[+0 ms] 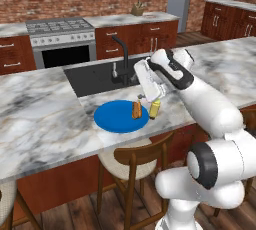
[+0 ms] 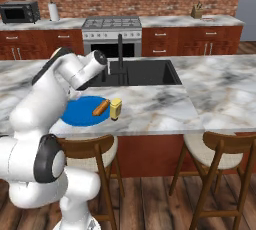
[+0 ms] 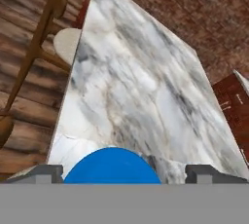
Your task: Move the hot dog bun to the plate on the dining table and place the condiment next to that plate. Then navigate to the fridge and take the sausage and place it on the plate as well.
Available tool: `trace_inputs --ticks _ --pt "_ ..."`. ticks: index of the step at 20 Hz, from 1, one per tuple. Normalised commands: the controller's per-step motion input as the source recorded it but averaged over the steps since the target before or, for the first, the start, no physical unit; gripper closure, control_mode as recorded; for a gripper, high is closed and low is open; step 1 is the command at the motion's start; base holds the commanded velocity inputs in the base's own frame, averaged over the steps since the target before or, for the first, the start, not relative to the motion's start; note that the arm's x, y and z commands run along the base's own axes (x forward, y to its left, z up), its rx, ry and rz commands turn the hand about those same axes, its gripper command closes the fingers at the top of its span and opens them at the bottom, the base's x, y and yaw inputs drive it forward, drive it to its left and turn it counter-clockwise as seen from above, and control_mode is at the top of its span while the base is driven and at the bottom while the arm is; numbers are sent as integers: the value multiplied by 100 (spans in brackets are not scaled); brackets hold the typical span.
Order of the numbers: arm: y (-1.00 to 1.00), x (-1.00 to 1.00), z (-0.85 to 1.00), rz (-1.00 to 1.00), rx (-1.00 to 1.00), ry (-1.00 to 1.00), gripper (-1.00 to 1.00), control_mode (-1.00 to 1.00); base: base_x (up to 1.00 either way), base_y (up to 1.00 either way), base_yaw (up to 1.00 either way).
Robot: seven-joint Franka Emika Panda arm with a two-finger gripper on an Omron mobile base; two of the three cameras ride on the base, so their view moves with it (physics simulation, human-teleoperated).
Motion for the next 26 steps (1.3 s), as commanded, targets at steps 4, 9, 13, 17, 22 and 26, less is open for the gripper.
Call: trace_inputs --ticks 4,9,13,17,22,26 --pt "56 -86 69 -7 -17 -16 -100 -100 0 0 0" --pt "4 -72 20 -45 -2 9 -100 -100 0 0 0" --pt "0 -43 -2 -79 4 24 -100 -100 0 0 0" --pt "-8 -37 -18 -80 6 21 -100 -100 0 0 0" --pt "-35 -40 -9 -72 12 19 -100 -100 0 0 0" --pt "-78 -43 0 -57 20 13 -100 -100 0 0 0"
